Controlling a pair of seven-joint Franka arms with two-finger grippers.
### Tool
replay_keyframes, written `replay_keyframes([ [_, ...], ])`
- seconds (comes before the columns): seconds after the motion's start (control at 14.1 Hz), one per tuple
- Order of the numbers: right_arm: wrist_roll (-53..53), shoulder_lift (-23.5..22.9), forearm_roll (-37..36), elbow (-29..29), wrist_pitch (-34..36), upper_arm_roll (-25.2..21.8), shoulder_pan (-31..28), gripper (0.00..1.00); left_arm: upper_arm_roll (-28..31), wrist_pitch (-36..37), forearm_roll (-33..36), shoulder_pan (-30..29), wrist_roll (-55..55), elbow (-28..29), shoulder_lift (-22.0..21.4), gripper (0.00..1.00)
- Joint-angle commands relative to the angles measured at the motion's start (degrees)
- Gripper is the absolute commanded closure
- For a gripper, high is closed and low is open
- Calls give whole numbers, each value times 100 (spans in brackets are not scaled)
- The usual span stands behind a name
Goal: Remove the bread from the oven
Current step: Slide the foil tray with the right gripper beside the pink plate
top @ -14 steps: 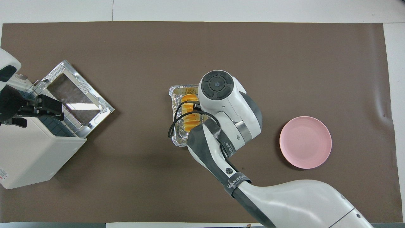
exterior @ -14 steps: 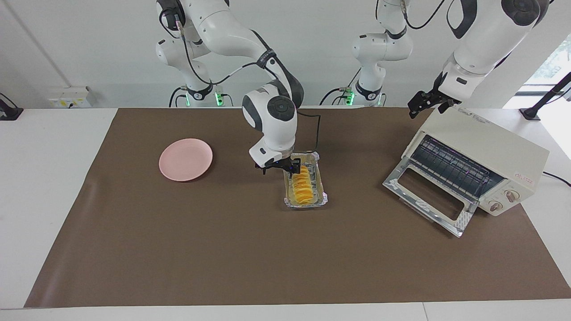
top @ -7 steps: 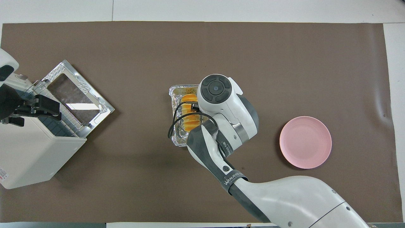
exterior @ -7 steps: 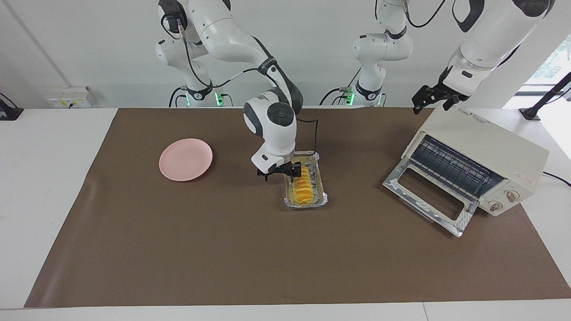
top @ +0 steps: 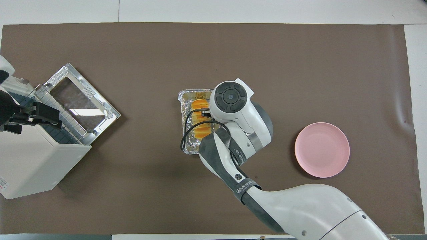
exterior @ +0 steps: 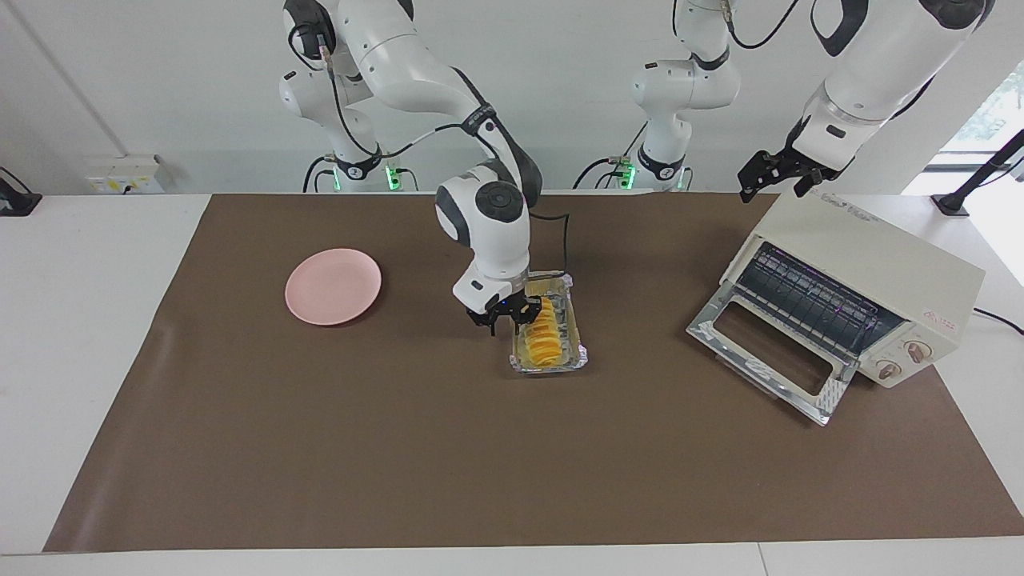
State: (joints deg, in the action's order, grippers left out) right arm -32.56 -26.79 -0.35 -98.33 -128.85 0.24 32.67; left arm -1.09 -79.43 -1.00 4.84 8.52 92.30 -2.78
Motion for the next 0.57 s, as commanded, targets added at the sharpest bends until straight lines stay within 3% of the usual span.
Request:
replay_keyframes([
  [0.0, 223, 43, -44, -195, -246, 3, 2, 100, -14, 68, -41, -54, -43, 51, -92, 0],
  [0.28, 232, 34, -35, -178, -299, 3, -15, 100, -14, 68, -41, -62, -43, 51, -92, 0],
  [0.5, 241, 43, 17, 67, 85, 3, -103, 100, -14, 68, -41, -54, -43, 51, -92, 0],
])
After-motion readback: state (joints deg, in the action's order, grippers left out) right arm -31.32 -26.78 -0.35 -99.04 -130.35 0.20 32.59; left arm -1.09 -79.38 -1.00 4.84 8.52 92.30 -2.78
